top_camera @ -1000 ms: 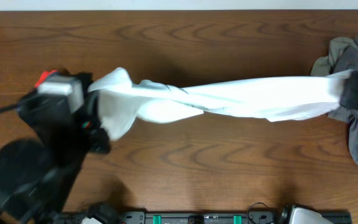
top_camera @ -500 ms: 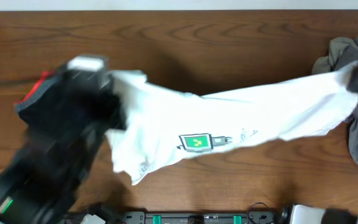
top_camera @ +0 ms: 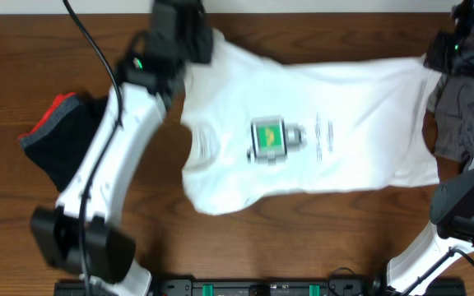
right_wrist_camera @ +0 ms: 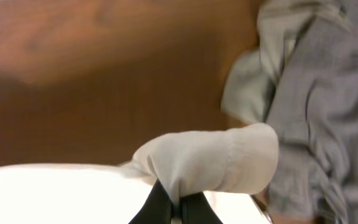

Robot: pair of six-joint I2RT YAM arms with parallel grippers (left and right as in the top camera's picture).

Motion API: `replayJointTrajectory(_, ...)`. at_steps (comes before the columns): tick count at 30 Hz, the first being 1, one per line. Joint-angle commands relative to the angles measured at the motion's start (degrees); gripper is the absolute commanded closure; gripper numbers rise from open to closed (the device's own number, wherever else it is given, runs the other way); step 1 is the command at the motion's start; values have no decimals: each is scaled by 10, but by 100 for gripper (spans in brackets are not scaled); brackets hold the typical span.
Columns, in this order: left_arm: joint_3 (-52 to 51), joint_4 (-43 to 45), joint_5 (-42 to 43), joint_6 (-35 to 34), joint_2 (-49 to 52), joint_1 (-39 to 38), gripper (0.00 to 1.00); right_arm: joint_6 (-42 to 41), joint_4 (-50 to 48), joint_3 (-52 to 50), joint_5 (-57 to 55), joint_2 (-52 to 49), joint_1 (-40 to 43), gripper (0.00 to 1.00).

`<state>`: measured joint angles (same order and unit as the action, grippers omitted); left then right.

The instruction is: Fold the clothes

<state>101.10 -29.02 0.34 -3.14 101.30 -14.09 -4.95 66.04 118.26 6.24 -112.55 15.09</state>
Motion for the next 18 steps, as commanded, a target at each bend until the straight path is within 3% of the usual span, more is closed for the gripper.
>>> replayJointTrajectory(1,151,6,66,6,-7,41,94,-38,-21,82,3,33,7,99)
replayJointTrajectory(5,289,-13,97,9,5,80,94,-38,-2,191,-29,34,7,99)
replayJointTrajectory(8,356,-78,150,8,2,100,94,-36,37,241,-35,34,7,99)
replayJointTrajectory(13,357,-254,191,26,0,95,94,-13,132,228,-69,30,7,99)
replayJointTrajectory(18,311,-438,191,49,24,90,94,24,183,145,-73,27,6,99)
